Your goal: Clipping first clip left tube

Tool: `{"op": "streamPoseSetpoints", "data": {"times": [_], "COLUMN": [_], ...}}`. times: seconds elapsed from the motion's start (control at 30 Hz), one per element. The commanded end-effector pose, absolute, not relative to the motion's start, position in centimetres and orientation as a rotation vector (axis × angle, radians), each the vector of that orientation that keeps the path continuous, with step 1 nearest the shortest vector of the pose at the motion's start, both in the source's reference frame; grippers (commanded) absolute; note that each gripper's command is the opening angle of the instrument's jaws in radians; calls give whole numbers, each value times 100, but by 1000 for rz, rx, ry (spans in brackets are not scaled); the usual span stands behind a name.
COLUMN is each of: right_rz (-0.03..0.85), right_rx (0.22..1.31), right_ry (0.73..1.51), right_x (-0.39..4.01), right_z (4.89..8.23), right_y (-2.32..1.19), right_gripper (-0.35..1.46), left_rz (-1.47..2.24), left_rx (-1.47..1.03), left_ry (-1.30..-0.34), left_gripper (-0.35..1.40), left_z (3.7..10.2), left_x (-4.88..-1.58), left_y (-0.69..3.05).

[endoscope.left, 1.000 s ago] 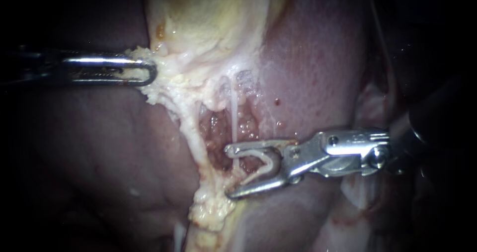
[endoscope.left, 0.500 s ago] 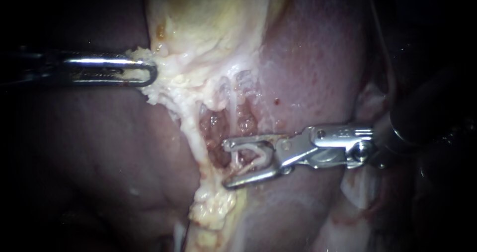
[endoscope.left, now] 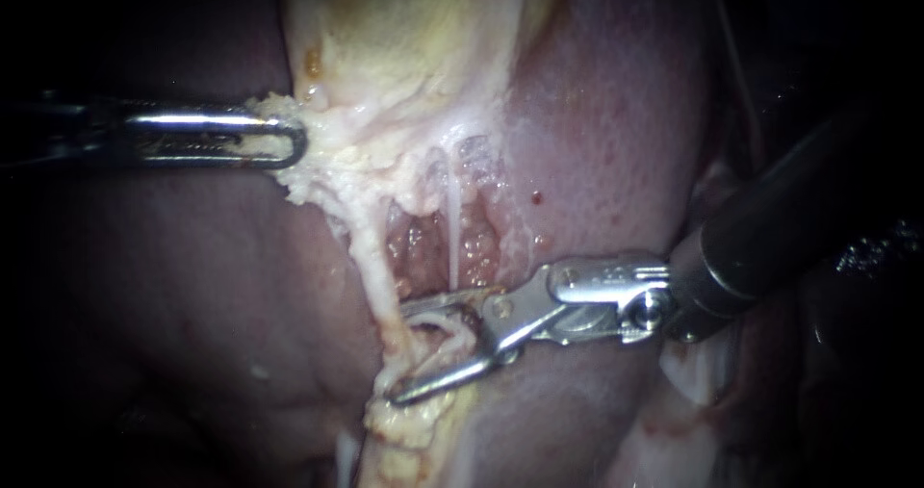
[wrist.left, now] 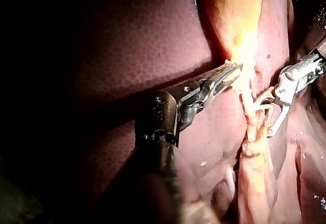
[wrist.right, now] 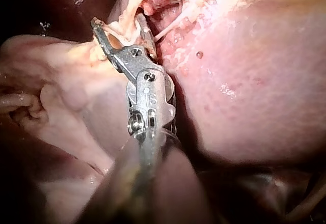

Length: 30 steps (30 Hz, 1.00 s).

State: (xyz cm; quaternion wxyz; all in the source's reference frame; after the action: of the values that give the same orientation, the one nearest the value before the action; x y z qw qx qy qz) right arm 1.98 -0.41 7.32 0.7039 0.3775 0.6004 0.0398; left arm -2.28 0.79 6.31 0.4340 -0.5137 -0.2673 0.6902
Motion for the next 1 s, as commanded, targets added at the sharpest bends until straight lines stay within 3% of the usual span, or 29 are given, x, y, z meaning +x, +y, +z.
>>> {"op": "streamPoseSetpoints", "data": {"times": [0.03, 0.57, 1.0], "right_rz": [88, 168, 213], "right_rx": [840, 829, 883], "right_ry": [1343, 1343, 1320], "right_x": [200, 229, 233], "right_z": [730, 726, 690], "right_y": [-42, -49, -72], "right_gripper": [45, 45, 42], "left_rz": [1719, 1719, 1720], "left_rx": [-1279, -1279, -1279], "left_ry": [-666, -663, -664], "left_gripper": [-35, -35, -35], "left_z": [631, 632, 633], "left_x": [-228, -231, -229], "left_y": [79, 78, 78]}}
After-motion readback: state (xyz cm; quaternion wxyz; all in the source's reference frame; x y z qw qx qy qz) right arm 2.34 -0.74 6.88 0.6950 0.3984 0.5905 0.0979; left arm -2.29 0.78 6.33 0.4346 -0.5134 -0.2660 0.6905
